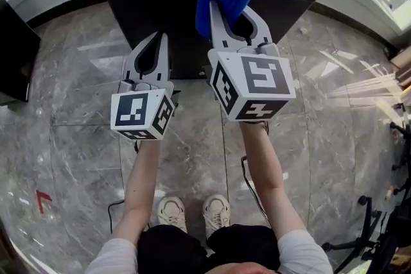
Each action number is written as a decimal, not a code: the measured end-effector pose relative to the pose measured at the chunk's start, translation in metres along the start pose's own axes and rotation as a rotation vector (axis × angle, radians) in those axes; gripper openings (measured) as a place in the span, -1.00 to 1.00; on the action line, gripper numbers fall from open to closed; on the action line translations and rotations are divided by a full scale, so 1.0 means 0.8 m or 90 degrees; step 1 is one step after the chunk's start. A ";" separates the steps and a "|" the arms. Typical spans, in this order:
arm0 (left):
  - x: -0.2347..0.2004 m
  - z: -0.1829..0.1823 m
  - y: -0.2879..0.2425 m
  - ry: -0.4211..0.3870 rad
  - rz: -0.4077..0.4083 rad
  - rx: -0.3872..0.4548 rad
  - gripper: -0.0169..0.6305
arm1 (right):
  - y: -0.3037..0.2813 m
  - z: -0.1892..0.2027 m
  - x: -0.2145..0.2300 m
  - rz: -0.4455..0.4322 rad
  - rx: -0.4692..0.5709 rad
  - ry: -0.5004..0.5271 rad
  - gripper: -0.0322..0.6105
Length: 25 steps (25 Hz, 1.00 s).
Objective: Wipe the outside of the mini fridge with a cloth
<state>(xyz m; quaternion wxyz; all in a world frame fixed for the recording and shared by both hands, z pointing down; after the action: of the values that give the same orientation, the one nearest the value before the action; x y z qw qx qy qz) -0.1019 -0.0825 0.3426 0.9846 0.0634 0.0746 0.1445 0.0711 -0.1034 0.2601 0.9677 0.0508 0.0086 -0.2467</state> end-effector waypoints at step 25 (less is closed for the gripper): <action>0.029 0.025 -0.010 -0.004 0.054 -0.039 -0.93 | 0.079 -0.004 0.171 0.261 -0.020 0.011 -0.68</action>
<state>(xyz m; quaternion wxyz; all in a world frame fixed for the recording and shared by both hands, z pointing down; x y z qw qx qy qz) -0.0742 -0.0851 0.3577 0.9794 0.0365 0.0640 0.1878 0.2212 -0.1127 0.2572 0.9982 0.0386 0.0099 -0.0442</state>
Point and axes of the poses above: the fingertips, and each gripper's own axes: y backward along the fingers, x to its right, z out of its underside, the point moved 10 cm from there along y, backward along the fingers, and after that the axes turned 5 degrees about -z, right-handed, at the moved point
